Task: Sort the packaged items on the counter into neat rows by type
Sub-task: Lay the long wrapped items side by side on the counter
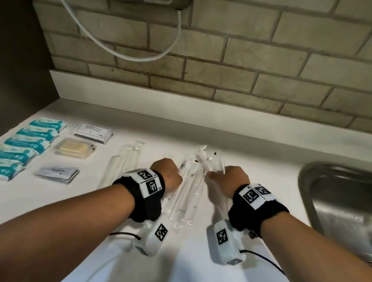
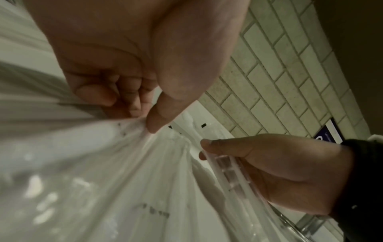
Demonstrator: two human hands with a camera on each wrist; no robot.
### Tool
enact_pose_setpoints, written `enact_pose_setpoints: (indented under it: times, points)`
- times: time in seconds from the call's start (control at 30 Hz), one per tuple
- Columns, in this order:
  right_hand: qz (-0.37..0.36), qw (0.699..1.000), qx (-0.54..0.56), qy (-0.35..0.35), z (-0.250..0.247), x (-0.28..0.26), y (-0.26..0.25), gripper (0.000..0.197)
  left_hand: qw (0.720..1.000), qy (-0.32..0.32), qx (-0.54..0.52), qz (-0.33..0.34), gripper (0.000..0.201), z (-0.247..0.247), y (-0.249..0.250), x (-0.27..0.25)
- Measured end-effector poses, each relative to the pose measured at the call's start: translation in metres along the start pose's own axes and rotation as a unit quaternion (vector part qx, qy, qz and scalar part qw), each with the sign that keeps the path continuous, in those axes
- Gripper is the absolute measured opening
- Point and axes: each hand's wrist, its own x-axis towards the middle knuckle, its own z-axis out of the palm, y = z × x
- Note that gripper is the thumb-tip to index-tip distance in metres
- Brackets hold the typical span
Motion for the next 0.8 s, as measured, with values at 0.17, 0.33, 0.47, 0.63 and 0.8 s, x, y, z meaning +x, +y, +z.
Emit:
enact_pose_setpoints:
  times: [0.17,0.33,0.47,0.63,0.8]
  points:
    - [0.03,0.999,0.035,0.002,0.003,0.002,0.01,0.041,1.0,-0.009,-0.024,0.005,0.013,0.003,0.005,-0.002]
    - [0.021,0.999,0.033,0.002,-0.005,0.0,0.011,0.049,1.0,-0.02,-0.012,0.013,0.029,0.0,0.002,-0.002]
    - [0.03,0.999,0.02,0.027,-0.016,-0.006,0.016,0.044,0.998,0.013,0.039,0.037,0.05,0.0,0.002,-0.008]
    - [0.041,0.999,0.015,0.032,-0.027,-0.008,0.029,0.049,0.984,-0.008,0.105,0.141,0.058,0.015,0.02,-0.022]
    - [0.052,0.993,0.044,0.098,-0.024,-0.02,0.031,0.09,0.932,-0.093,0.3,0.18,0.031,0.025,0.03,-0.037]
